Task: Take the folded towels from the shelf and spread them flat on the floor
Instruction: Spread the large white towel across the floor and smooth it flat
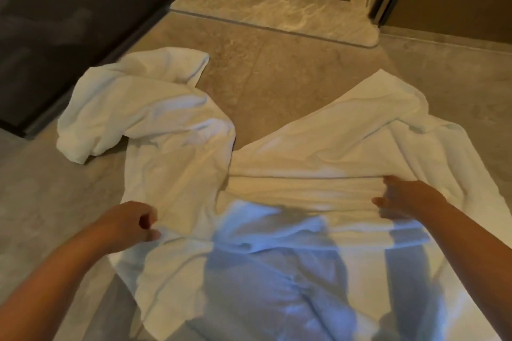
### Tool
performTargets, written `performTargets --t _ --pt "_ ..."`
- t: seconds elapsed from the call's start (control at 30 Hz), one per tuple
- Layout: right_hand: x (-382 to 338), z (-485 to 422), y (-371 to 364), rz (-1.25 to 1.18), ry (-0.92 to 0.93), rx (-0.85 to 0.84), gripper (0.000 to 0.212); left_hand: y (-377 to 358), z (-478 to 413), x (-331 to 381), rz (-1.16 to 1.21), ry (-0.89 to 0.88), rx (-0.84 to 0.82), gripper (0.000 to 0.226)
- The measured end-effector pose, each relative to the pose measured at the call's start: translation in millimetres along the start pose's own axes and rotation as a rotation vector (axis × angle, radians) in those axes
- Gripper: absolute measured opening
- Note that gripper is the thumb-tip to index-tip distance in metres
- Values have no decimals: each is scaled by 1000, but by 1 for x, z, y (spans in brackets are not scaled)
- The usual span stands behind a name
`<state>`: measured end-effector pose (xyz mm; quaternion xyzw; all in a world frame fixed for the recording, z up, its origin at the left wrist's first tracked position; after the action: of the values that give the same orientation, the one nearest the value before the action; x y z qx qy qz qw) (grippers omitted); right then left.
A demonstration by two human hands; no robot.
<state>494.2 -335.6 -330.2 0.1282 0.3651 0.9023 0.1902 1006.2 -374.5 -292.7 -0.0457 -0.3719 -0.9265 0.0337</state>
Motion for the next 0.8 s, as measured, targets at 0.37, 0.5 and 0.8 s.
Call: performTargets --t 0.37,0.5,0.8 --pt "-230 26 37 222 743 320 61 103 -74 74 -117 -72 532 45" --pt "-266 4 5 228 715 162 71 79 -97 58 -187 -47 522 35" --pt "-224 -43 0 158 472 217 66 97 -44 -23 582 6 933 17"
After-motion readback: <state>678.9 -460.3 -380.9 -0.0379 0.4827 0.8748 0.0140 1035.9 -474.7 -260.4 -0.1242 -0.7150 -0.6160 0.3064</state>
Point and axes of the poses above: each hand's wrist, its own z-axis away from the middle knuckle, its own y-axis out of the back of the hand, x = y × z, the point moved 8 cm from there along -z, towards the middle knuckle, and after that the axes turned 1 degree about -x, right-handed, at the moved point
